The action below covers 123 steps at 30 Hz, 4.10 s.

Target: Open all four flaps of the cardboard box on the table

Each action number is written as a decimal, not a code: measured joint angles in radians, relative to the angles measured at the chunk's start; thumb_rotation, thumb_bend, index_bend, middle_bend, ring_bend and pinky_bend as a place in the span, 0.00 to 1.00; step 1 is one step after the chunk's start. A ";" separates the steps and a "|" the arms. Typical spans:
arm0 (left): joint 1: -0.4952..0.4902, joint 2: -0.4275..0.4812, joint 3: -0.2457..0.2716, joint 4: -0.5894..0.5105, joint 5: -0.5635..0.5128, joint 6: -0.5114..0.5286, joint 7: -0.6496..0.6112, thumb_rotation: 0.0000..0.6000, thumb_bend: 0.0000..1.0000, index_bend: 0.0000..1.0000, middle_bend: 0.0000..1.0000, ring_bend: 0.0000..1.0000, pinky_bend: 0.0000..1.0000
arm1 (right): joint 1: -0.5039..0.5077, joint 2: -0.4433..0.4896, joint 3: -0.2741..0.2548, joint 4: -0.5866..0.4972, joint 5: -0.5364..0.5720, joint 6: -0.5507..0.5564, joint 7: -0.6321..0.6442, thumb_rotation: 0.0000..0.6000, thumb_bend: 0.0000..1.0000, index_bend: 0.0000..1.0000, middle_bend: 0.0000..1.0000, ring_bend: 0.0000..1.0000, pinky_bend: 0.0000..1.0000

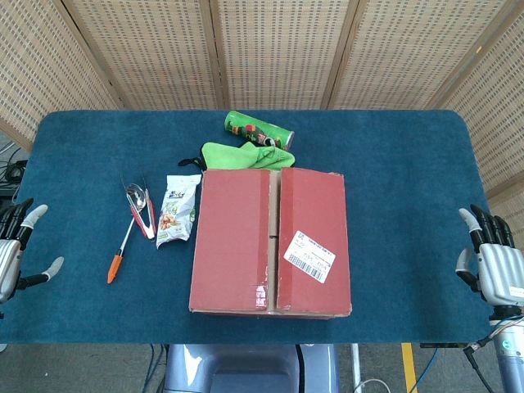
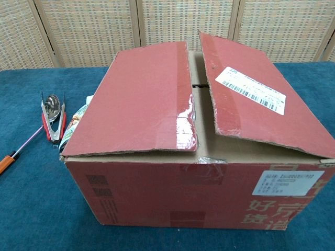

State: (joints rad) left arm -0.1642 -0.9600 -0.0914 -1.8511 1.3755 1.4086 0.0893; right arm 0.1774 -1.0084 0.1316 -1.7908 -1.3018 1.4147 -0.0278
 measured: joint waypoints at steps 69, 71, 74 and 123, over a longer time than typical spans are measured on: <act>-0.109 -0.024 0.001 -0.036 -0.022 -0.135 0.135 0.82 0.30 0.11 0.00 0.00 0.00 | 0.680 0.037 0.062 -0.108 -0.412 -0.654 0.352 1.00 1.00 0.21 0.19 0.00 0.00; -0.109 -0.025 0.002 -0.035 -0.024 -0.137 0.134 0.82 0.30 0.11 0.00 0.00 0.00 | 0.684 0.032 0.058 -0.100 -0.403 -0.657 0.343 1.00 1.00 0.22 0.19 0.00 0.00; -0.109 -0.027 0.003 -0.035 -0.027 -0.136 0.133 0.82 0.30 0.11 0.00 0.00 0.00 | 0.688 0.028 0.052 -0.091 -0.395 -0.658 0.334 1.00 1.00 0.22 0.20 0.00 0.00; -0.126 -0.023 0.012 -0.024 -0.025 -0.153 0.092 0.82 0.30 0.11 0.00 0.00 0.00 | 0.609 0.267 0.067 -0.080 -0.261 -0.501 0.291 1.00 1.00 0.38 0.46 0.00 0.00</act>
State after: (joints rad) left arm -0.2901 -0.9830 -0.0794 -1.8752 1.3503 1.2556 0.1813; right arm 0.7860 -0.7409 0.1984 -1.8705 -1.5624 0.9141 0.2630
